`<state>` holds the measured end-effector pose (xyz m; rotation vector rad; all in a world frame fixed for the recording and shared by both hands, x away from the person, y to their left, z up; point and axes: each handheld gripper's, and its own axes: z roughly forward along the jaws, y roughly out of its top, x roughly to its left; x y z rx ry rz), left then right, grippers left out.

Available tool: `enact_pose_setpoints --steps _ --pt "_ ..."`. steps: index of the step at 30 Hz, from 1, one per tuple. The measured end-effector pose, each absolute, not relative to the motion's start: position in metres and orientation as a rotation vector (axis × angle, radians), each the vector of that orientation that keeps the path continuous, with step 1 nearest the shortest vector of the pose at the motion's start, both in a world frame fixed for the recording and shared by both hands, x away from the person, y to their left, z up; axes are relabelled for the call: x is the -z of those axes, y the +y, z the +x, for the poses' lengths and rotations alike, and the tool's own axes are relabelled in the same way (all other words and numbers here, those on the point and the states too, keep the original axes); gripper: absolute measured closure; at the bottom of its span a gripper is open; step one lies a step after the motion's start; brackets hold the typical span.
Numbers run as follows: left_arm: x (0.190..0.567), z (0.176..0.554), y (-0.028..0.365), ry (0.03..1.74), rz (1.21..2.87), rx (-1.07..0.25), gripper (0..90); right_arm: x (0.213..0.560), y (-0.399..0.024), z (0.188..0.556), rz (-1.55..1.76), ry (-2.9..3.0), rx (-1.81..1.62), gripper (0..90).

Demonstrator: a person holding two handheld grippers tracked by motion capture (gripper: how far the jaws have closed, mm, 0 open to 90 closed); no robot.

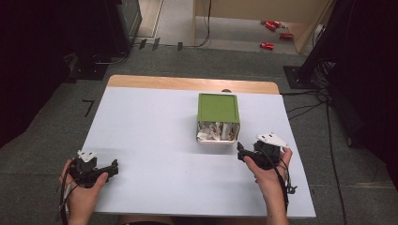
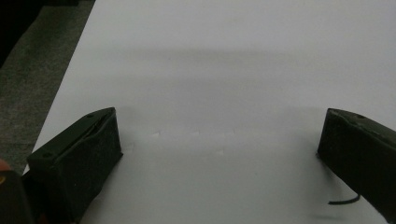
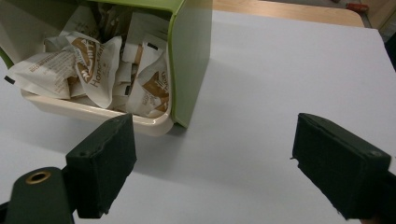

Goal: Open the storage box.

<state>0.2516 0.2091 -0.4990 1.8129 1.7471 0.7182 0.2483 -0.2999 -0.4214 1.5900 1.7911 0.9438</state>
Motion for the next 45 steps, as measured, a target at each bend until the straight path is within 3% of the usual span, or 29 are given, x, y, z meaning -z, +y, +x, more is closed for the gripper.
enact_pose_setpoints --steps 7,14,30,36,45 --pt "0.499 0.252 0.209 1.747 1.814 -0.718 0.0 0.424 -0.294 0.255 1.598 1.785 -0.938 16.2" --pt "0.499 0.252 0.209 1.747 1.815 -0.716 0.0 0.429 -0.280 0.264 1.592 1.764 -0.909 31.6" --pt "0.499 0.252 0.209 1.748 1.816 -0.716 0.0 0.439 -0.268 0.283 1.630 1.695 -0.909 45.5" --pt "0.499 0.252 0.209 1.748 1.816 -0.715 0.0 0.443 -0.271 0.291 1.666 1.667 -0.941 59.8" --pt "0.499 0.252 0.209 1.748 1.817 -0.714 0.0 0.451 -0.266 0.303 1.652 1.655 -0.946 70.3"
